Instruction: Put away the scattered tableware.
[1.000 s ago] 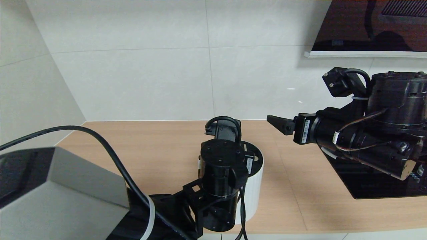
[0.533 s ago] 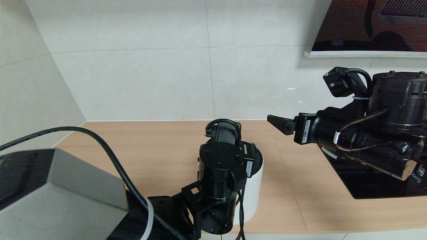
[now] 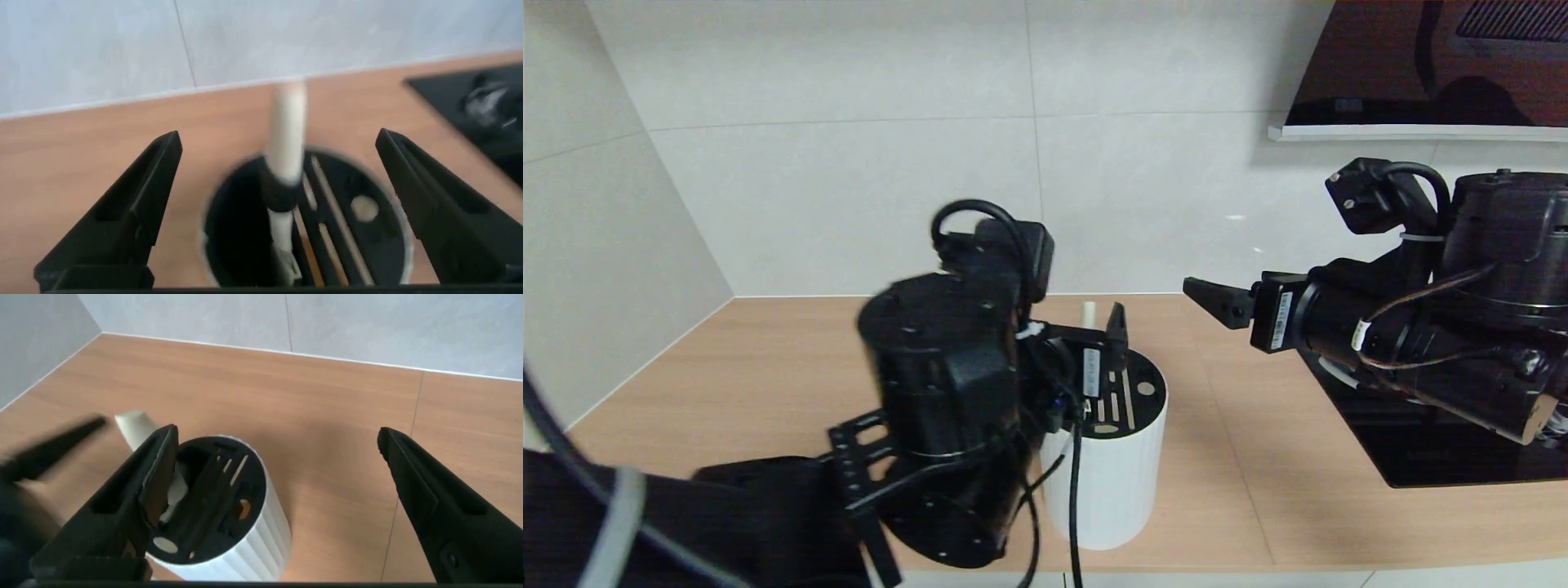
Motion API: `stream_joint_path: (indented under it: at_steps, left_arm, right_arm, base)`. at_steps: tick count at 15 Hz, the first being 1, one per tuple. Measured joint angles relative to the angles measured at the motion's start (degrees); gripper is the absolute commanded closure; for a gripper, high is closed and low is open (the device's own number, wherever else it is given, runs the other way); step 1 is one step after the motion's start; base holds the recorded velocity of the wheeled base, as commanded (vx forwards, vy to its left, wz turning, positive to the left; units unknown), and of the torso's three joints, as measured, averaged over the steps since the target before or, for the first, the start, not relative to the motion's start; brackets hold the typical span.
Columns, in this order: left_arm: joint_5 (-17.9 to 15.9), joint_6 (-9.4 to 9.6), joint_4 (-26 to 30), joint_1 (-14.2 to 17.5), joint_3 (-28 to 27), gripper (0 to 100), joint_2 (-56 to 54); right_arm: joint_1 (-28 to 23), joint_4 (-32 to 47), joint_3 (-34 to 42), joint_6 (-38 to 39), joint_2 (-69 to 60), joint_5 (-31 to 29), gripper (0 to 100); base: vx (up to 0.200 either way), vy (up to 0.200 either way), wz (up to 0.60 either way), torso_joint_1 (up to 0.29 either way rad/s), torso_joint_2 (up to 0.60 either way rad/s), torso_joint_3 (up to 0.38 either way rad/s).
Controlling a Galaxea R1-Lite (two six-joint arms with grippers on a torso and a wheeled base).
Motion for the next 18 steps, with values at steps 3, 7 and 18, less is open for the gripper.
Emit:
stream_joint_path:
  at_steps: [3,7,18]
  left_arm:
    - [-5.3,-0.22,10.2,4.7,1.5,0,-13.3]
    - [-13.5,-0.68,15.8,12.5,7.4,0,-32.0]
    - [-23.0,-0.22,53.7,37.5,19.2,0,-81.8]
  right_arm:
    - [-0.6,-2.2,3.2,-5.1,-3.0,0.1,0]
    - [-3.9,-4.9,9.6,-8.4,-12.8,0.3,0]
    - [-24.1,22.9,26.4,-9.8,-64.3,0.9,0]
  base:
    - [0.0,0.0,0.0,0.0,0.0,0.0]
    - [0.0,0.0,0.0,0.0,0.0,0.0]
    - [0.0,0.0,0.0,0.0,0.0,0.0]
